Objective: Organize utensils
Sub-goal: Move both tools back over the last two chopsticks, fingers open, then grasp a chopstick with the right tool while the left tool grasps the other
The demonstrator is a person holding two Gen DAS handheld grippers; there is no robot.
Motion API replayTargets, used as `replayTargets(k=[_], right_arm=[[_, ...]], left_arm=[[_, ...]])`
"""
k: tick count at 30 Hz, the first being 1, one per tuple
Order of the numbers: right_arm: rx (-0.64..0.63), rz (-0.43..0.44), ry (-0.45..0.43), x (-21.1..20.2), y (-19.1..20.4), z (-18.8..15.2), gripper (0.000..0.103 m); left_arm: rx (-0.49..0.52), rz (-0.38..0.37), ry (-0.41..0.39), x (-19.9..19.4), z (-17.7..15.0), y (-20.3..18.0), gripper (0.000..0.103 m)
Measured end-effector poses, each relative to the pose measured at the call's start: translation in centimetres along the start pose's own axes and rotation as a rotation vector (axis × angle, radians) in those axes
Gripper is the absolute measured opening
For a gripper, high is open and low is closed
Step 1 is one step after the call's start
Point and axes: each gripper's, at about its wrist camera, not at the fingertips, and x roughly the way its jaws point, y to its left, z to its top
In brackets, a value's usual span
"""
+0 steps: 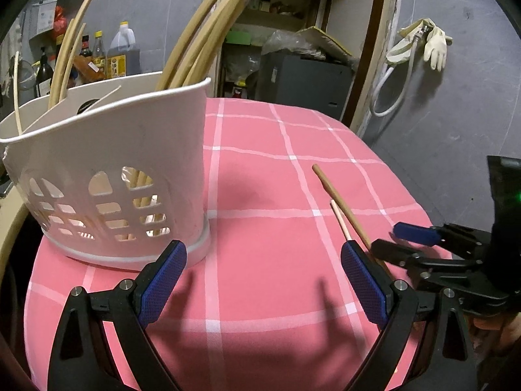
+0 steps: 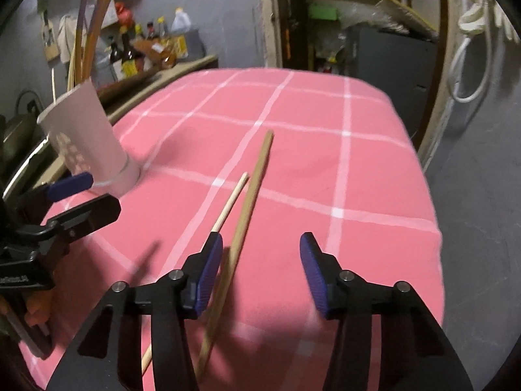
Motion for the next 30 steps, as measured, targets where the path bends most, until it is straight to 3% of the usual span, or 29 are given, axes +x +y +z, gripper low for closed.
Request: replayTargets(k=[6,13,17,20,25,30], right_arm=[[0.003,0.003,0.029,1.0,-0.5,0.6,0.037],[0.025,0.005,0.032,0.9,-1.7,0.6,0.012],[0.029,-0.004,0.03,0.4,-2.6,0.3,0.007],[0.034,-0.018,0.029,0.1,-3.3,0.2,0.007],[0.048,-0.03,0.033,-0.3,-4.5,-0.1,0.007],[0.05,-0.008,0.055,0.3,-5.0,0.6,0.007]], left_arm=[[0.014,-0.024,0.04,0.5,0.0,-0.3,0.093],[0.072,-0.082,0.12,1.9,0.0,-1.4,0.092],[0.1,-0.11,0.144,2.5,0.1,-2.1,0.091],[0.119,-0.137,0.151,3.0,0.3,-2.7,0.082],[0.14,-0.175,0.193,4.5,0.8,-4.0,0.054],[0.144,-0.19,0.221,5.9,1.4,-4.9,0.032]])
